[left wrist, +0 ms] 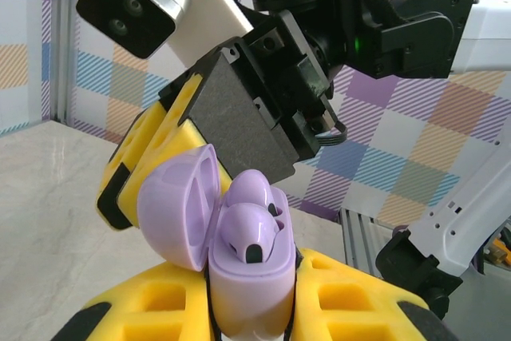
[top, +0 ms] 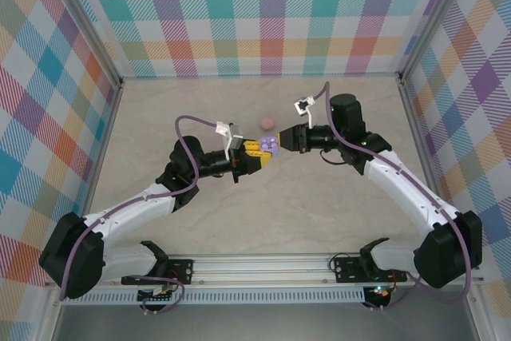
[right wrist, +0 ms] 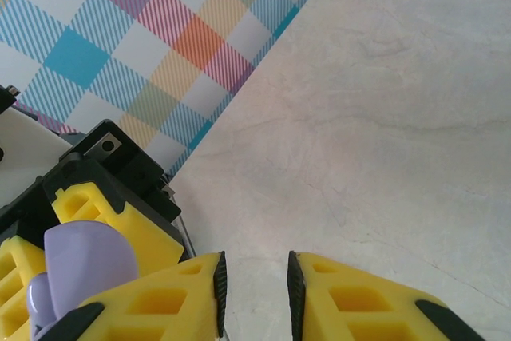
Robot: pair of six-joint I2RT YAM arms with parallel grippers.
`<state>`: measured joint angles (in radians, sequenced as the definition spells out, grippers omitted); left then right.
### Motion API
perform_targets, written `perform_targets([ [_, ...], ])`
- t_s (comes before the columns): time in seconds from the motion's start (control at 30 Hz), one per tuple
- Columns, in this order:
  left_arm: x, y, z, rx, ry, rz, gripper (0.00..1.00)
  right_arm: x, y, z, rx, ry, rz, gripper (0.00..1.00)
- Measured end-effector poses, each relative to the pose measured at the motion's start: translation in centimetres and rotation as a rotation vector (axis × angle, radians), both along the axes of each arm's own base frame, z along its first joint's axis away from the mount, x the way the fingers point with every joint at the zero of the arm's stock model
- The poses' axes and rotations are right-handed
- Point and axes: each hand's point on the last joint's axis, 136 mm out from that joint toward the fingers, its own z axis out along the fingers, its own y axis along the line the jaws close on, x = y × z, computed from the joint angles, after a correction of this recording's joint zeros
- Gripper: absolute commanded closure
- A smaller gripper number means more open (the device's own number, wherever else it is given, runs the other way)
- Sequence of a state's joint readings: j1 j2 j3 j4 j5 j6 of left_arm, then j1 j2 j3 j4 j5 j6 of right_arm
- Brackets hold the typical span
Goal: Insert the wireless bluetooth earbuds into the charging case
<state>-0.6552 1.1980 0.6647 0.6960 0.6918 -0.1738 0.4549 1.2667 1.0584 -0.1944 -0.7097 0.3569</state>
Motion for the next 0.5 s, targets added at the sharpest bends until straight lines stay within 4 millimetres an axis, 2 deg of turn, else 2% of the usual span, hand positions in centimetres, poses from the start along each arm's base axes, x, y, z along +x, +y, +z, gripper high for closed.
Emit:
perform_targets([
  [0.5, -0.31, -0.47, -0.04, -0.013, 0.001, -0.035, 0.8, -0.74, -0.23, 0.48, 0.039, -0.039, 0.025, 0.69],
])
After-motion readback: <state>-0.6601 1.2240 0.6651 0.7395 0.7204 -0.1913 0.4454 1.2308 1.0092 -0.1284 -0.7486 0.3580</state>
